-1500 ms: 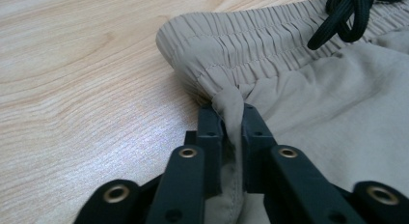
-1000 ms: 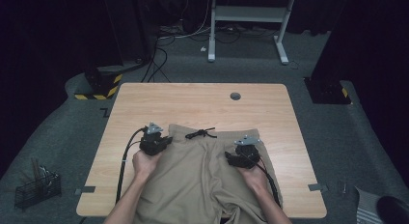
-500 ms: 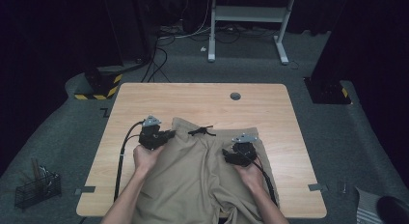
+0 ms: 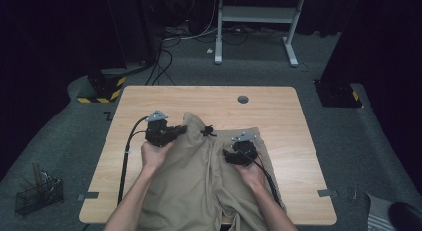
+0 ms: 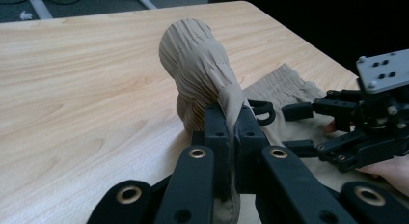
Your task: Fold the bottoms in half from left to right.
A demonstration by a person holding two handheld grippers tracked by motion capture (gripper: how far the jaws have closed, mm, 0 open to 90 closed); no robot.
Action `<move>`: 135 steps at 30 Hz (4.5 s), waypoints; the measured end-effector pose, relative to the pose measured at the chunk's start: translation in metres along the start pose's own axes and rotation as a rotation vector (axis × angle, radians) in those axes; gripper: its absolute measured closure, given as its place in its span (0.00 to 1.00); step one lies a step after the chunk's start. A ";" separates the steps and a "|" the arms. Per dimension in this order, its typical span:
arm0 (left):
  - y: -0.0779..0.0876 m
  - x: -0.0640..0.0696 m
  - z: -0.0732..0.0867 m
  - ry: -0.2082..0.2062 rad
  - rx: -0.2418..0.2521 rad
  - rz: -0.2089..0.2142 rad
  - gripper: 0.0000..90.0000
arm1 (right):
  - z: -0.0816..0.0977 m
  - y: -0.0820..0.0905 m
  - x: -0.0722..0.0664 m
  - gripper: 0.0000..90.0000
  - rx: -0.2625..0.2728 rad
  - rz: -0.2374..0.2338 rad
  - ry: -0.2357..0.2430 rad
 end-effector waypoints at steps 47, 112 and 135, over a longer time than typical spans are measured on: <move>-0.034 0.017 -0.027 -0.027 -0.004 0.027 0.97 | 0.012 0.037 0.014 0.37 0.026 -0.003 0.096; -0.071 0.025 -0.045 -0.049 -0.063 0.043 0.97 | 0.024 0.022 0.017 0.42 0.023 -0.018 0.060; -0.152 0.048 -0.028 -0.019 -0.121 0.117 0.97 | 0.025 0.019 0.017 0.42 0.039 -0.048 0.034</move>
Point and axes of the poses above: each handheld gripper's, and its own axes: y roughly backward along the jaws, z roughly out of its underside, x roughly to its right, the point moved 1 cm from there along -y, roughly forward along the jaws, and after that the axes turned 9 degrees about z, right-handed, at the moved point
